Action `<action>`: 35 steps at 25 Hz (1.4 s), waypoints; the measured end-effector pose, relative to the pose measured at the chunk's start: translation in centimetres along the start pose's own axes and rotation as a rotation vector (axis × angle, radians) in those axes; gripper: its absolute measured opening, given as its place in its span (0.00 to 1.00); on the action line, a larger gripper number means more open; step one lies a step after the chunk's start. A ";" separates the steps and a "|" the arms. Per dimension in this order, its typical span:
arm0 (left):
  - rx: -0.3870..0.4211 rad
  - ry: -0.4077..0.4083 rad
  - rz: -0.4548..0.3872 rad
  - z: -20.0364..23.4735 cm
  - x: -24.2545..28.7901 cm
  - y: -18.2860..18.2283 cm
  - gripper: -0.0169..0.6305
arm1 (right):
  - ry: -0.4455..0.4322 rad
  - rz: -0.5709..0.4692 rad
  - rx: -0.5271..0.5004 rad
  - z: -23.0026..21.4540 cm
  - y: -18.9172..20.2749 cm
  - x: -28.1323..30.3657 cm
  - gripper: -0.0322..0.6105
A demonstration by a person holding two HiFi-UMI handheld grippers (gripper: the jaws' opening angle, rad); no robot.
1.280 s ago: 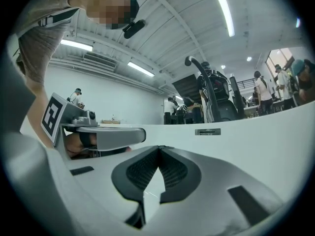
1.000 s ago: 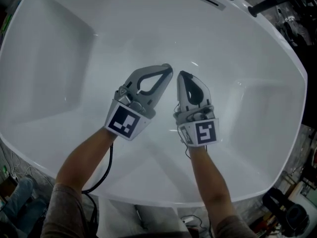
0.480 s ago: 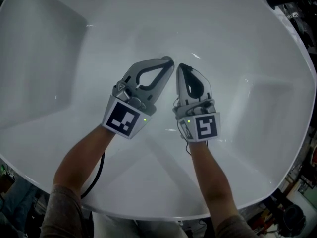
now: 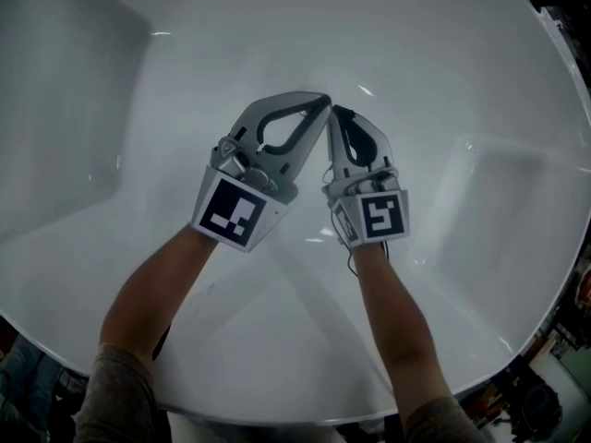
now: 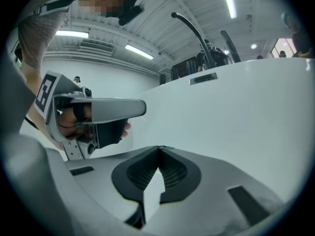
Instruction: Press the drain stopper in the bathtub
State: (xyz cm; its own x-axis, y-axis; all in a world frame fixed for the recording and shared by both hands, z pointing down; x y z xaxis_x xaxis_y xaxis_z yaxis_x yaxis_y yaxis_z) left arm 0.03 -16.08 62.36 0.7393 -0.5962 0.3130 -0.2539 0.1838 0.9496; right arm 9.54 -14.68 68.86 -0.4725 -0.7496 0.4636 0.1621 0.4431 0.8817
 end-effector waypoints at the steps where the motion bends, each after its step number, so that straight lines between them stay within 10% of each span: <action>1: -0.002 -0.001 0.000 -0.3 0.3 0.2 0.03 | -0.002 0.012 -0.001 -0.3 0.6 0.2 0.05; 35: -0.109 -0.039 0.054 1.8 0.2 6.2 0.03 | 0.038 0.547 0.049 -4.2 17.6 13.4 0.05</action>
State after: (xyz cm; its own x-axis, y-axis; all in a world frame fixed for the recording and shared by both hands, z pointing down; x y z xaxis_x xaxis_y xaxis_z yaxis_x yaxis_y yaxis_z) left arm -2.53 -16.53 68.30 0.7011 -0.6125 0.3653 -0.2223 0.2989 0.9280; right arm 9.65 -19.02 90.96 -0.2989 -0.4201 0.8569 0.3342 0.7950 0.5063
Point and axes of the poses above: the fingertips, and each gripper's own axes: x forward along the fingers, z to its left, y out of its underside, the point moved 6 cm from there along -x, backward along the fingers, and after that the axes turned 15 degrees about z, right-handed, at the moved point
